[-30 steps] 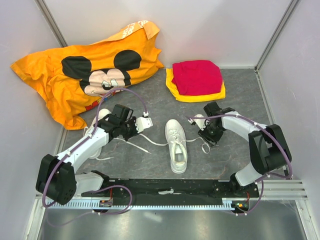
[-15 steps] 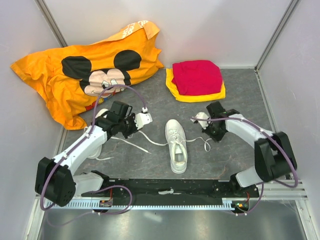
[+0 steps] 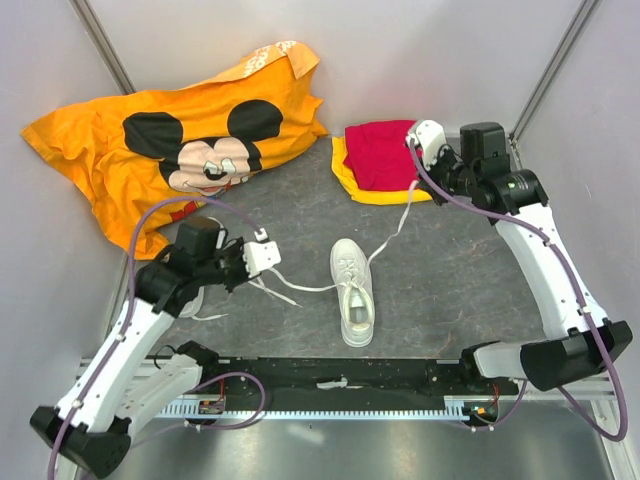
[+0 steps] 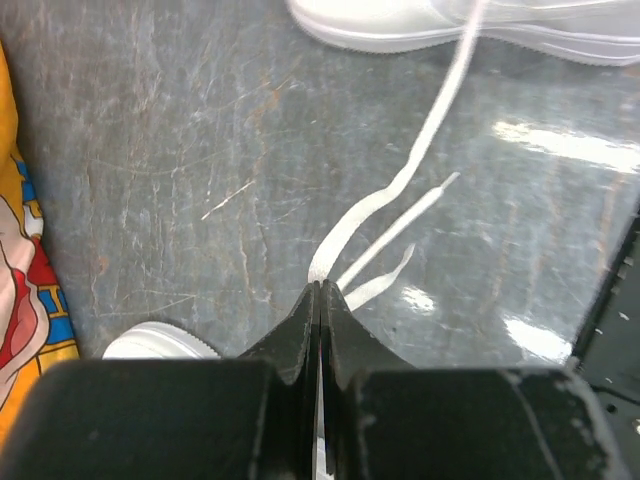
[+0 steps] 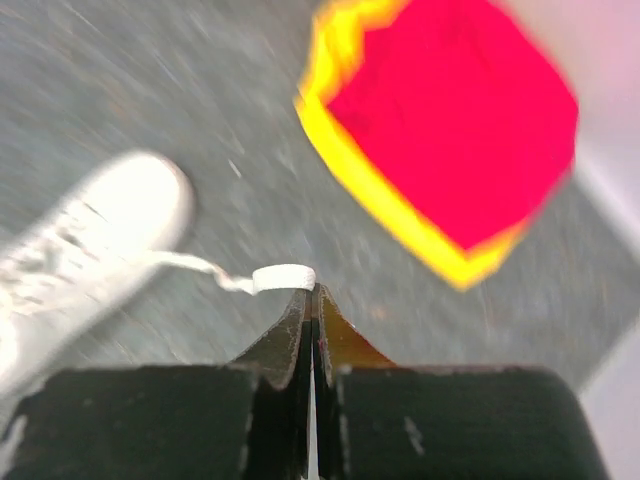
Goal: Tie the shoes
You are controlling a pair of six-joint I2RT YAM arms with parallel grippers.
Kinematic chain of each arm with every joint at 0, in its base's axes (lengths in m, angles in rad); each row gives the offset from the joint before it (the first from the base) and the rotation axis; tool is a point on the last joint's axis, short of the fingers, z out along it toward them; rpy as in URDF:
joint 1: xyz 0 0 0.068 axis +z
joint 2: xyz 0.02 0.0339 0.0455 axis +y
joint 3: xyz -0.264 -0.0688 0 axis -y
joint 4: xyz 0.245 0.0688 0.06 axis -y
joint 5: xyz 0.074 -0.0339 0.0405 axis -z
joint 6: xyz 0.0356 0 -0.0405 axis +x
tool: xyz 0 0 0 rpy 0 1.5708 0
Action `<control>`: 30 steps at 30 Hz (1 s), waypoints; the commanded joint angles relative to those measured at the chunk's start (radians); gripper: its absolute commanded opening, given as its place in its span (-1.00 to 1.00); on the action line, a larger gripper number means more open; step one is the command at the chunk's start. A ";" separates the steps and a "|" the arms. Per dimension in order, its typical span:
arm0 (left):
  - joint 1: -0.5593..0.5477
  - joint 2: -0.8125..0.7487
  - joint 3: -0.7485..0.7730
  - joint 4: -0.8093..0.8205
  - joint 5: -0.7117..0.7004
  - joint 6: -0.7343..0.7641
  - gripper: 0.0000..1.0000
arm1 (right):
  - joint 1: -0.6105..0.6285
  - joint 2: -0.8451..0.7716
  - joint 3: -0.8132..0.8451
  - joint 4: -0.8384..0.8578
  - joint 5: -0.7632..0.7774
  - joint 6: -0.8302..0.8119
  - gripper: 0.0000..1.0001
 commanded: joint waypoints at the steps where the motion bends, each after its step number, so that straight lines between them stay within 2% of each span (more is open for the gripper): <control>1: 0.004 -0.120 0.045 -0.148 0.097 0.095 -0.97 | 0.102 0.026 0.141 0.001 -0.212 0.071 -1.00; 5: 0.004 -0.177 0.073 -0.208 0.139 0.119 -0.97 | 0.228 0.064 0.198 0.052 -0.219 0.124 -1.00; 16: 0.004 -0.243 0.087 -0.308 0.226 0.145 -0.97 | 0.636 0.219 0.244 0.287 -0.106 0.255 -1.00; 25: 0.004 -0.353 0.065 -0.349 0.243 0.201 -0.97 | 0.775 0.394 0.363 0.432 -0.095 0.430 -1.00; 30: 0.004 -0.378 0.065 -0.368 0.266 0.220 -0.97 | 0.788 0.462 0.333 0.532 -0.100 0.502 -1.00</control>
